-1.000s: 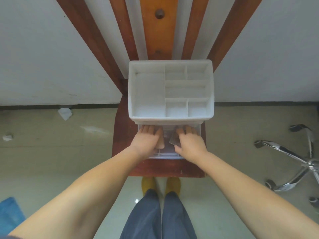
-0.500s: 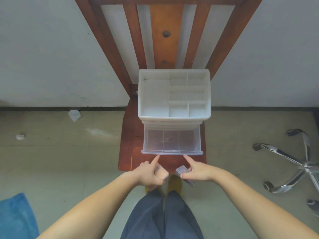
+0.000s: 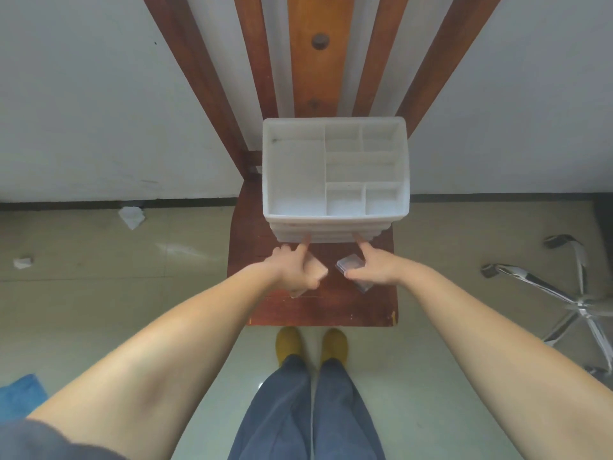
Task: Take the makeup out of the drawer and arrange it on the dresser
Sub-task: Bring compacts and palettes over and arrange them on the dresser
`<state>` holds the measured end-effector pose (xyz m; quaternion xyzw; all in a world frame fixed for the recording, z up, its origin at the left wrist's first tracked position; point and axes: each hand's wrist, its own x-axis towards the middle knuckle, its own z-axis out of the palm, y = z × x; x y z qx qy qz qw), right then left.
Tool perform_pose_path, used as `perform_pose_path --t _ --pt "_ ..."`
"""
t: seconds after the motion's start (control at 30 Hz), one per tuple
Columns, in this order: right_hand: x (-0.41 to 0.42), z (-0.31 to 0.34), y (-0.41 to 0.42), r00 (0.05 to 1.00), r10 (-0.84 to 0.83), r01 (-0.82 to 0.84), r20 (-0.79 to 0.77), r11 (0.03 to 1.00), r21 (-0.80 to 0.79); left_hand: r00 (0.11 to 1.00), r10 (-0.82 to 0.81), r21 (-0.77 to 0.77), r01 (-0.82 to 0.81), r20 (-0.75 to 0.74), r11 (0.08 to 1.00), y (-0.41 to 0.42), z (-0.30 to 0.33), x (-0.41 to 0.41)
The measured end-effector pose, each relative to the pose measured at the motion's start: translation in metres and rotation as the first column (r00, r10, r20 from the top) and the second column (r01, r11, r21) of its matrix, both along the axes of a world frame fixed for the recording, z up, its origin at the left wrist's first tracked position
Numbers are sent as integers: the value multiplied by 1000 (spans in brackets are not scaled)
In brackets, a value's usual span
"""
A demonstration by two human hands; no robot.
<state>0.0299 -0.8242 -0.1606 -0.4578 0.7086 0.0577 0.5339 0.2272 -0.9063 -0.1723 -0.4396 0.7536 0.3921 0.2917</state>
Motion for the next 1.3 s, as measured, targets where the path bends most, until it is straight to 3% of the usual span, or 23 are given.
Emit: perform_pose_path --t 0.13,0.3,0.43,0.57,0.73,0.93,1.17,1.3 --pt "5 11 -3 998 -29 25 -53 998 -63 1000 -7 -81 8 15 997 -6 16 0" --pt "32 48 10 994 15 -43 -109 964 -261 977 111 -131 -137 -183 982 18 52 32" --pt "56 89 10 973 184 -229 -141 859 -457 927 226 -247 -304 -299 920 44 90 65" --pt "78 121 -1 906 383 -416 -179 733 -539 866 378 -317 -478 -328 819 71 125 101" --pt "122 152 -5 706 653 -670 -274 492 -556 722 612 -401 -691 -325 602 129 160 148" --pt "213 188 27 411 843 -814 -346 168 -556 437 820 -448 -857 -369 254 239 191 204" --pt "335 222 137 8 898 -772 -439 -274 -573 98 925 -537 -834 -368 -126 415 220 254" --pt "383 233 237 -194 878 -708 -438 -434 -556 -128 925 -544 -776 -359 -318 544 226 252"
